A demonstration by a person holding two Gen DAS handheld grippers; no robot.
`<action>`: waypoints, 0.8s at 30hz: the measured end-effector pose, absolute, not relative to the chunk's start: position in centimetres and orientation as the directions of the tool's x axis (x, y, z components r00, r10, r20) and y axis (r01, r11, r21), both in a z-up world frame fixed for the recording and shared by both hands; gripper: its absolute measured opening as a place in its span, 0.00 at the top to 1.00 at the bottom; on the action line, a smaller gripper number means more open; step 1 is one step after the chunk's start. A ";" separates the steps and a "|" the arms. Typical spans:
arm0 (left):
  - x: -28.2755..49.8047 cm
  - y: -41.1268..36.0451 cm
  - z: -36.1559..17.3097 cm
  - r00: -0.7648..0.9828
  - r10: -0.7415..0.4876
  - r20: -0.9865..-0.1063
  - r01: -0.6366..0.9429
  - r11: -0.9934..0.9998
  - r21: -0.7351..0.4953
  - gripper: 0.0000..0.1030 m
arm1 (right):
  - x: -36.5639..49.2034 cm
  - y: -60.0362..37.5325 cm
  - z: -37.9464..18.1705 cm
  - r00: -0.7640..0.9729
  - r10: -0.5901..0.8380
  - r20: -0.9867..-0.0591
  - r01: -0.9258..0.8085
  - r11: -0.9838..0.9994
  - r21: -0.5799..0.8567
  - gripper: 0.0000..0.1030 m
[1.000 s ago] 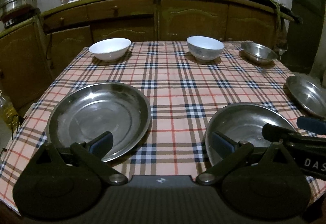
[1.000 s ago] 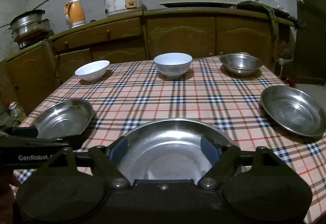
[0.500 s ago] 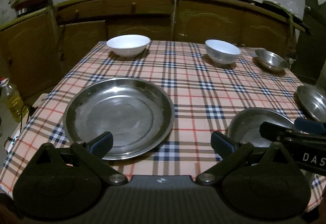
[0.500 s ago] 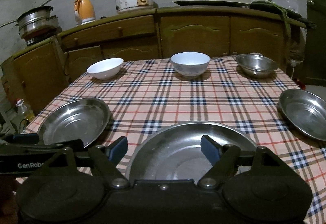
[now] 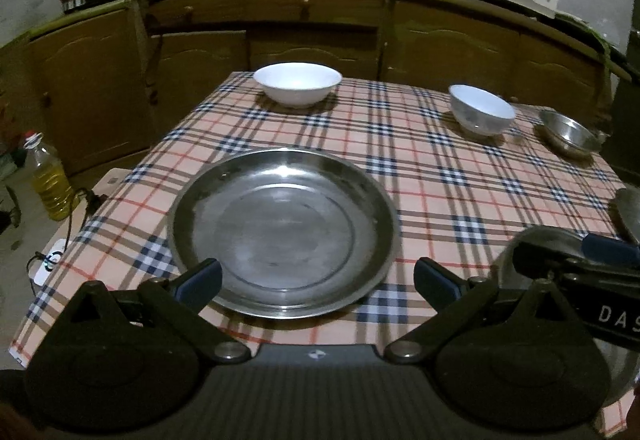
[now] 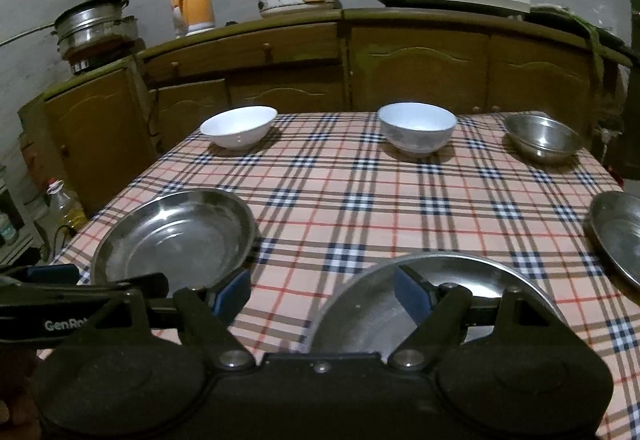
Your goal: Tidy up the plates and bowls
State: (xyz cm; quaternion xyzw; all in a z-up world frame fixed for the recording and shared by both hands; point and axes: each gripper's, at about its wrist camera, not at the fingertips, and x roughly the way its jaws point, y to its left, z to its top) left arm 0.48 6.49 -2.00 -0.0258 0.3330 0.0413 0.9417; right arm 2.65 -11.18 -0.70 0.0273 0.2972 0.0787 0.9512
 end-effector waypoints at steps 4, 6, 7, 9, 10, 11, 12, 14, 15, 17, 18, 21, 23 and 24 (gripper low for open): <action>0.7 7.4 -2.1 0.771 0.081 -0.632 -0.119 0.993 -0.018 0.00 | 3.4 -10.0 -0.8 0.803 0.179 -0.568 -0.150 0.984 0.098 0.10; 0.8 7.9 -2.1 0.769 0.088 -0.633 -0.129 0.992 -0.018 0.00 | 3.7 -9.5 -0.9 0.800 0.184 -0.571 -0.156 0.983 0.098 0.10; 0.9 8.2 -2.1 0.769 0.091 -0.633 -0.133 0.991 -0.018 0.00 | 3.8 -9.2 -0.9 0.799 0.186 -0.572 -0.161 0.982 0.096 0.10; 1.1 8.7 -2.3 0.766 0.104 -0.635 -0.148 0.989 -0.017 0.00 | 4.2 -8.6 -1.0 0.795 0.193 -0.575 -0.174 0.981 0.089 0.10; 1.1 8.9 -2.3 0.764 0.108 -0.636 -0.154 0.988 -0.017 0.00 | 4.4 -8.2 -1.0 0.793 0.195 -0.577 -0.179 0.980 0.085 0.10; 1.2 9.1 -2.3 0.763 0.113 -0.637 -0.159 0.987 -0.015 0.00 | 4.5 -7.9 -1.1 0.792 0.197 -0.579 -0.183 0.980 0.083 0.10; 1.3 9.4 -2.3 0.762 0.118 -0.637 -0.164 0.986 -0.013 0.00 | 4.8 -7.7 -1.1 0.790 0.199 -0.580 -0.187 0.979 0.082 0.10; 1.4 9.9 -2.3 0.761 0.133 -0.635 -0.179 0.984 -0.009 0.00 | 5.2 -7.1 -1.1 0.787 0.207 -0.582 -0.197 0.977 0.081 0.10; 1.4 10.1 -2.3 0.762 0.139 -0.633 -0.187 0.982 -0.008 0.00 | 5.4 -6.8 -1.1 0.786 0.210 -0.581 -0.202 0.976 0.080 0.10; 1.5 10.7 -2.2 0.762 0.149 -0.631 -0.199 0.980 -0.010 0.00 | 5.8 -6.2 -1.0 0.786 0.217 -0.579 -0.210 0.974 0.080 0.10; 1.5 10.9 -2.3 0.761 0.153 -0.630 -0.206 0.979 -0.011 0.00 | 6.0 -5.9 -0.9 0.786 0.220 -0.577 -0.214 0.974 0.080 0.10; 1.8 11.6 -2.3 0.757 0.168 -0.631 -0.224 0.975 -0.009 0.00 | 6.6 -5.0 -0.9 0.785 0.229 -0.575 -0.227 0.971 0.077 0.10; 2.0 12.1 -2.4 0.754 0.175 -0.633 -0.234 0.972 -0.009 0.00 | 7.0 -4.4 -0.8 0.783 0.233 -0.576 -0.234 0.969 0.073 0.10; 2.2 12.3 -2.5 0.753 0.178 -0.634 -0.238 0.971 -0.010 0.00 | 7.1 -4.1 -0.8 0.782 0.235 -0.577 -0.237 0.969 0.073 0.10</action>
